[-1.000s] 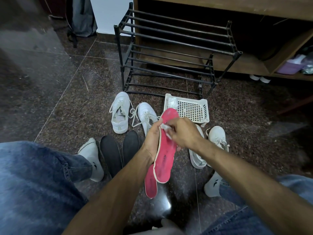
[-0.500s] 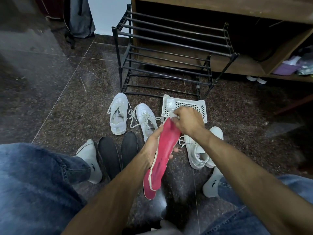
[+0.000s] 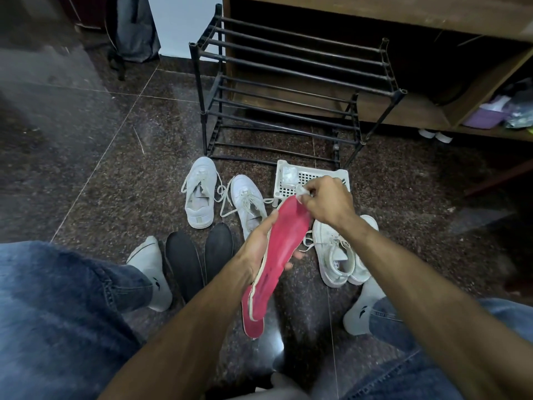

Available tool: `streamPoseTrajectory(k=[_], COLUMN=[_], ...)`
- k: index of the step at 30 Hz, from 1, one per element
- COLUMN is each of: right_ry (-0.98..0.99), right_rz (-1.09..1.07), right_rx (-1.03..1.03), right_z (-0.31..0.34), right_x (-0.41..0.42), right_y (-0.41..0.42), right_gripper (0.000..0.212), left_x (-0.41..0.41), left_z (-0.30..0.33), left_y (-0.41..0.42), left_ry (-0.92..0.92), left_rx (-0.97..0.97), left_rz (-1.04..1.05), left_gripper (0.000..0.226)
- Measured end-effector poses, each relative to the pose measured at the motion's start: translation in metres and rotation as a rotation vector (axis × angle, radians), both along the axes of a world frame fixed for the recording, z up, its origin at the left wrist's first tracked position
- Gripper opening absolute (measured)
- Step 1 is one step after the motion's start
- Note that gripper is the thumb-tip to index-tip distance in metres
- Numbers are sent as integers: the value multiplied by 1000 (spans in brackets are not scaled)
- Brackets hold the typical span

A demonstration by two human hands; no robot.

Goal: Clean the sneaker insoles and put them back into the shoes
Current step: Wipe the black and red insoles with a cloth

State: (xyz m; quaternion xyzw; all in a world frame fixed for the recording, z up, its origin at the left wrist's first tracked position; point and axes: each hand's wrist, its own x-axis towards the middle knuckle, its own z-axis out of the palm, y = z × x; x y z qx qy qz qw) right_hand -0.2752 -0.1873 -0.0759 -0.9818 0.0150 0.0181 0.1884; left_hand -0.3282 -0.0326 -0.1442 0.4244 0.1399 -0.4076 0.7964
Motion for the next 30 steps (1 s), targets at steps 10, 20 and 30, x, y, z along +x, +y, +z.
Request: streamPoseTrajectory(k=[10,20,30], right_ry=[104,251,158], right_rz=[274,367,201], right_rx=[-95,161,171], right_z=[-5,-14,0], right_x=[-44,-78,-48], right_y=[9,17,23], right_gripper=[12,9,12], left_x=[10,5,10], left_z=[-3,-7,6], left_y=[-12,-6,-6], left_ry=[65,56,113], left_rx=[-176,-141,-207], left_rz=[204,307,376], left_gripper=[58,42,42])
